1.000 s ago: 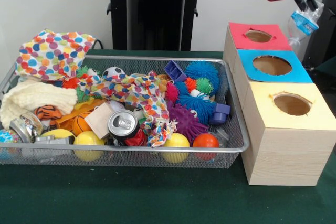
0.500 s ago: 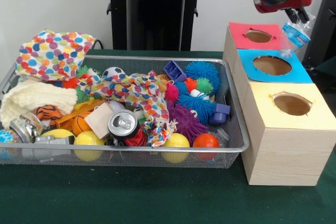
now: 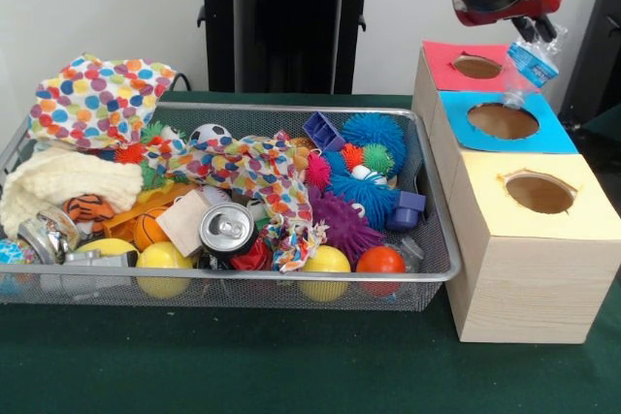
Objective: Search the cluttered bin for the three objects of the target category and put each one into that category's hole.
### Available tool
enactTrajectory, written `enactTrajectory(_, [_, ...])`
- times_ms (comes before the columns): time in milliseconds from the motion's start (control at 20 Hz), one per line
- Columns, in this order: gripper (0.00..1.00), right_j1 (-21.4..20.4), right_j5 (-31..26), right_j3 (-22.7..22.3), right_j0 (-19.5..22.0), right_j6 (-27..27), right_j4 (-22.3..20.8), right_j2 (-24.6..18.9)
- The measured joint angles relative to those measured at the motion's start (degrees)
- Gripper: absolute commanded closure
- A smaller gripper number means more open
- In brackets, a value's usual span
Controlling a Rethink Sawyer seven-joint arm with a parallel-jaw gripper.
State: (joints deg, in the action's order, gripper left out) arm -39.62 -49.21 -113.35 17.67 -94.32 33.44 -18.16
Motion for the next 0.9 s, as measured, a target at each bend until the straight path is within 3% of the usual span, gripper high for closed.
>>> enactTrajectory(800, [1.0, 0.74, 0.02, 1.66, 0.79, 0.0, -0.01, 1.31])
enactTrajectory(850, [0.0, 0.75, 0.01, 1.67, 0.79, 0.0, -0.04, 1.31])
enactTrajectory(900, [0.0, 0.75, 0.01, 1.7, 0.79, 0.0, -0.08, 1.31])
